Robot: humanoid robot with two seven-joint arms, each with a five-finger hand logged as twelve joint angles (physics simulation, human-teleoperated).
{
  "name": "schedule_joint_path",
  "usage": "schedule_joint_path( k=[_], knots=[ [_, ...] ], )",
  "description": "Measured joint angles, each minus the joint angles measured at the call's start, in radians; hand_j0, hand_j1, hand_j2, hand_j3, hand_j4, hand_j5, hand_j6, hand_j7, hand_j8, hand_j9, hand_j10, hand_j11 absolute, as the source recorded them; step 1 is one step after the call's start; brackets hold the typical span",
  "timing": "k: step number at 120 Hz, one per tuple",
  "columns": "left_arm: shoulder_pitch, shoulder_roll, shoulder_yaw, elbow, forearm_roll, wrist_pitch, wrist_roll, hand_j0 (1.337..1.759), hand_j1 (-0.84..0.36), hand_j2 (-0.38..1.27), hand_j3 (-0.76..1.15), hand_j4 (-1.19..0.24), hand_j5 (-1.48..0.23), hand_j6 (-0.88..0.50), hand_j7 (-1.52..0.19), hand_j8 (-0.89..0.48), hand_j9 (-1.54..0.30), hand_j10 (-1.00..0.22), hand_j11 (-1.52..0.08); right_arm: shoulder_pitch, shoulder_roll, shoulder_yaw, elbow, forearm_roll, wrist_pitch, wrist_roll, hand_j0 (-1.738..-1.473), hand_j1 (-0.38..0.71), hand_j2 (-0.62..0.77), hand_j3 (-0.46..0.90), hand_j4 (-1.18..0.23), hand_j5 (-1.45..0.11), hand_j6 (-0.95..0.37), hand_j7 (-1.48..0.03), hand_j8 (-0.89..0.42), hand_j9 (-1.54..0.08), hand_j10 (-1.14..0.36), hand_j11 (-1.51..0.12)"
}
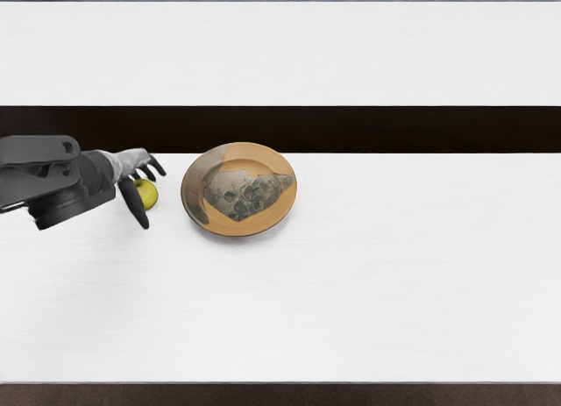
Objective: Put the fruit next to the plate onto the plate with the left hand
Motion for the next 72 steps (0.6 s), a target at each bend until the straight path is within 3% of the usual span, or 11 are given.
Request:
schedule_joint_path(
  k=[22,42,61,72],
  knots=[
    [-0.001,-0.001,0.015,0.006,0.000,0.018,0.000,1.658,-0.07,0.07,0.00,-0.35,-0.46,-0.35,-0.46,-0.35,-0.46,-0.35,-0.46,0.002,0.000,0.000,0.000,0.000,0.000,0.000,-1.658,-0.31,-0.01,0.00,-0.04,-0.05,-0.04,-0.05,-0.03,-0.05,-0.03,-0.05],
    [0.000,-0.001,0.017,0.007,0.000,0.034,0.000,1.658,-0.24,0.10,0.00,-0.50,-0.64,-0.49,-0.64,-0.47,-0.64,-0.49,-0.64,0.003,0.000,0.000,0.000,0.000,0.000,-0.001,-1.658,-0.31,-0.01,0.00,-0.04,-0.05,-0.04,-0.05,-0.04,-0.05,-0.03,-0.05],
    [0.000,-0.001,0.020,0.007,-0.001,0.059,0.001,1.657,-0.28,0.28,0.00,-0.59,-0.78,-0.47,-0.78,-0.45,-0.78,-0.59,-0.78,0.003,0.000,0.000,0.000,0.000,0.000,-0.001,-1.658,-0.31,-0.01,0.00,-0.04,-0.05,-0.04,-0.05,-0.04,-0.05,-0.03,-0.05],
    [0.004,-0.001,0.021,0.010,0.002,0.065,0.000,1.655,-0.27,0.29,0.00,-0.63,-0.83,-0.47,-0.83,-0.45,-0.83,-0.63,-0.83,0.003,0.000,0.000,0.000,0.000,0.000,-0.001,-1.658,-0.31,-0.01,0.00,-0.04,-0.05,-0.04,-0.05,-0.03,-0.05,-0.03,-0.05]
  ],
)
